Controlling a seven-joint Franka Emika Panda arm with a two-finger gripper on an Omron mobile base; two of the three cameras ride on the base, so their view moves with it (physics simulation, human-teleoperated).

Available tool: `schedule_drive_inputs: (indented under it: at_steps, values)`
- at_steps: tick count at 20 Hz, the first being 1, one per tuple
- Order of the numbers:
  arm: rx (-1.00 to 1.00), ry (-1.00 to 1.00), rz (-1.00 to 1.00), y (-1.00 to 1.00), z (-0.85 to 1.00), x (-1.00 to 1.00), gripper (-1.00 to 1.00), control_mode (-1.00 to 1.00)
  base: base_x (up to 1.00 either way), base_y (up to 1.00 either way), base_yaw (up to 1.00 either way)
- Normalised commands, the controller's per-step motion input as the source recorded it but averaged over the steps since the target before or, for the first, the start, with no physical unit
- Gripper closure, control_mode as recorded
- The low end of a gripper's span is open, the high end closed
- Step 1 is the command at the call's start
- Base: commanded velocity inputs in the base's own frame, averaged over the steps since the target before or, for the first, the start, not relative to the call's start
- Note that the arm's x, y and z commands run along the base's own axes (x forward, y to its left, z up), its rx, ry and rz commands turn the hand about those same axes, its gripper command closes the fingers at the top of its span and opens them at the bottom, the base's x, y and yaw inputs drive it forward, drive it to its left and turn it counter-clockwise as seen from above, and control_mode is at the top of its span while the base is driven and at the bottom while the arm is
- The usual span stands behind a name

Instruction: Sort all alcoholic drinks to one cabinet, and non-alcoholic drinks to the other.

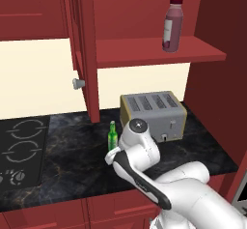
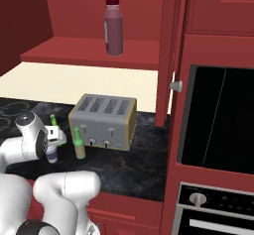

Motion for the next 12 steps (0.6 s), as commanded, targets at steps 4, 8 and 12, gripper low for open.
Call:
schedule_drive_inputs:
  at_steps: [4, 8, 12]
  values:
    - [0.0, 0.0, 0.0, 0.03, -0.15, 0.21, -1.0, -1.0, 0.0, 0.0, 0.0]
    - [0.0, 0.01, 0.0, 0.08, -0.23, 0.18, -1.0, -1.0, 0.0, 0.0, 0.0]
    - [0.0, 0.04, 0.0, 0.08, -0.27, 0.11, -1.0, -1.0, 0.0, 0.0, 0.0]
